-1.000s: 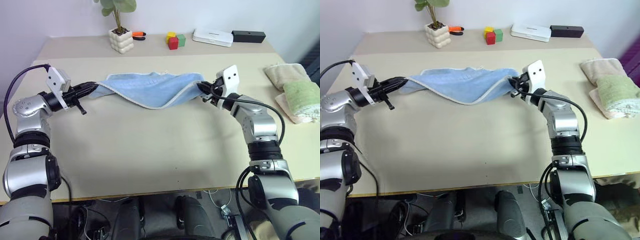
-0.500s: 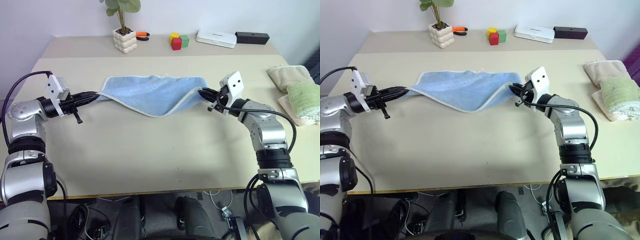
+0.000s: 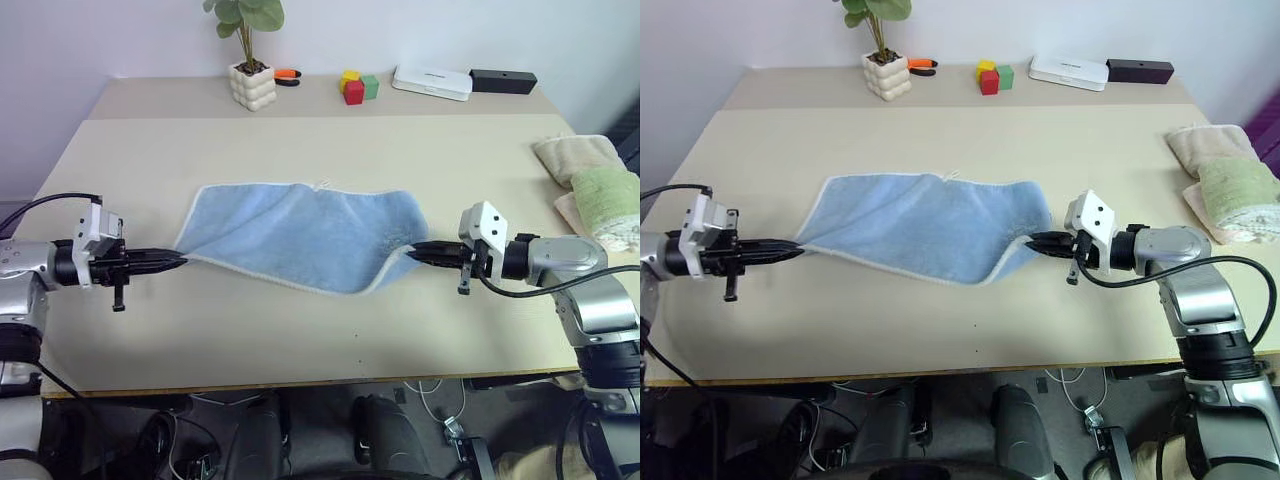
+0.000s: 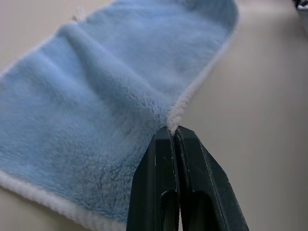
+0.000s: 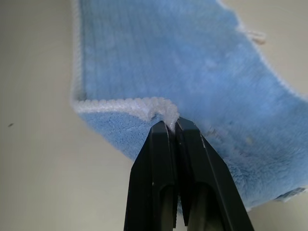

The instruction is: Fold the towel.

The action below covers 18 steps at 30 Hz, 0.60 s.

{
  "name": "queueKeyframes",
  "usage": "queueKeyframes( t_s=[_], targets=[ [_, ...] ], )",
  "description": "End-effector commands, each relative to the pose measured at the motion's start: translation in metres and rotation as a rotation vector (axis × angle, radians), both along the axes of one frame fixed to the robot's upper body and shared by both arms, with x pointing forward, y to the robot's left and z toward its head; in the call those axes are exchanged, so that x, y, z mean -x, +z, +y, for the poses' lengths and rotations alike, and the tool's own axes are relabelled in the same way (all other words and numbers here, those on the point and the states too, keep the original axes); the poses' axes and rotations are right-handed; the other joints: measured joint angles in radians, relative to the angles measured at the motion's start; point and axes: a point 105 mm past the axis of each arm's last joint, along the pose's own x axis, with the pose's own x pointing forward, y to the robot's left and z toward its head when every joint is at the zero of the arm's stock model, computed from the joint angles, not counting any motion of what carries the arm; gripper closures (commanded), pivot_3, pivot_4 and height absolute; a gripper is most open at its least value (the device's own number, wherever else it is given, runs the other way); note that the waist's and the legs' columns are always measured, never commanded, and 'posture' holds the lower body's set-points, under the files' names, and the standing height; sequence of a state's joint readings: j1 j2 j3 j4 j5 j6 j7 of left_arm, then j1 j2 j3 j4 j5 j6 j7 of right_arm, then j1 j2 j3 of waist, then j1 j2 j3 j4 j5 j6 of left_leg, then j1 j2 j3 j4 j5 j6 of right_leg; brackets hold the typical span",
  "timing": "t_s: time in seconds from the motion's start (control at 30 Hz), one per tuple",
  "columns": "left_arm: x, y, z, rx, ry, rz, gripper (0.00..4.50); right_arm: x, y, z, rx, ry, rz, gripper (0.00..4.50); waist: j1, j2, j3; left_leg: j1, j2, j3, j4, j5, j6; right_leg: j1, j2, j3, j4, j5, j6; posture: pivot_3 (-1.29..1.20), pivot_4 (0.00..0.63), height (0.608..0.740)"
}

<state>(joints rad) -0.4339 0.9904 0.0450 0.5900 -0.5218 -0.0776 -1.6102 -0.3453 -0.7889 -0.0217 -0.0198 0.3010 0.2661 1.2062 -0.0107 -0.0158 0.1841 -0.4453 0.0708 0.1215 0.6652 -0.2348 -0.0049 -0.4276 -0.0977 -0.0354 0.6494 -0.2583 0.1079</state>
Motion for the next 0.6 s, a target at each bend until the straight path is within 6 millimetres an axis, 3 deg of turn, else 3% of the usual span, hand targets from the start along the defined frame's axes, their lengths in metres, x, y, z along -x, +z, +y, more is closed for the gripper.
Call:
queueKeyframes(
  t_s=[0.03,0.17,0.27,0.37,0.53,0.57,0.6],
  targets=[
    [0.018,0.008,0.002,-0.016,-0.035,0.075,4.5,0.016,0.01,-0.007,0.024,0.053,-0.009,4.47,-0.002,0.0,0.0,0.0,0.0,0.0,0.0,0.0,0.0,0.0,0.0,0.0,0.0,0.0,0.0,0.0,0.15,0.735],
    [0.033,0.009,0.004,-0.005,-0.042,0.166,4.5,0.029,0.006,-0.01,0.047,0.075,0.031,4.47,-0.002,0.0,0.0,0.001,0.001,0.0,-0.001,0.0,0.0,0.0,0.0,0.0,0.0,0.0,0.0,0.0,0.15,0.735],
    [0.025,0.01,0.006,0.004,-0.027,0.118,4.5,0.02,0.01,-0.018,0.034,0.019,0.018,4.47,0.002,0.0,0.0,0.001,0.001,0.0,-0.001,0.0,0.0,0.0,0.0,0.0,0.0,-0.001,-0.002,0.0,0.15,0.735],
    [-0.003,0.013,-0.002,0.029,-0.007,-0.013,4.5,-0.018,0.015,-0.026,0.069,-0.124,-0.119,4.47,0.007,0.001,0.0,0.002,0.0,0.0,0.0,0.0,0.0,0.001,0.0,0.0,0.0,-0.001,-0.003,0.0,0.15,0.735],
    [-0.077,0.029,-0.013,0.031,0.248,-0.274,4.5,-0.086,0.048,-0.019,0.026,-0.329,-0.361,4.47,0.003,-0.001,0.0,0.002,-0.001,0.001,0.002,0.001,-0.001,0.001,0.0,0.0,0.001,0.0,0.0,0.0,0.15,0.735],
    [-0.093,0.044,-0.014,0.042,0.328,-0.355,4.5,-0.102,0.061,-0.017,0.007,-0.384,-0.423,4.47,0.001,-0.001,0.0,0.001,-0.001,0.001,0.002,0.004,-0.007,0.001,0.0,0.0,0.001,0.001,0.0,0.0,0.15,0.735],
    [-0.114,0.072,-0.008,0.081,0.478,-0.454,4.5,-0.123,0.087,-0.02,-0.008,-0.497,-0.543,4.47,-0.001,-0.002,0.0,0.0,-0.001,0.001,0.001,0.004,-0.007,0.0,0.0,0.0,0.0,0.001,0.0,0.0,0.15,0.735]
  ],
)
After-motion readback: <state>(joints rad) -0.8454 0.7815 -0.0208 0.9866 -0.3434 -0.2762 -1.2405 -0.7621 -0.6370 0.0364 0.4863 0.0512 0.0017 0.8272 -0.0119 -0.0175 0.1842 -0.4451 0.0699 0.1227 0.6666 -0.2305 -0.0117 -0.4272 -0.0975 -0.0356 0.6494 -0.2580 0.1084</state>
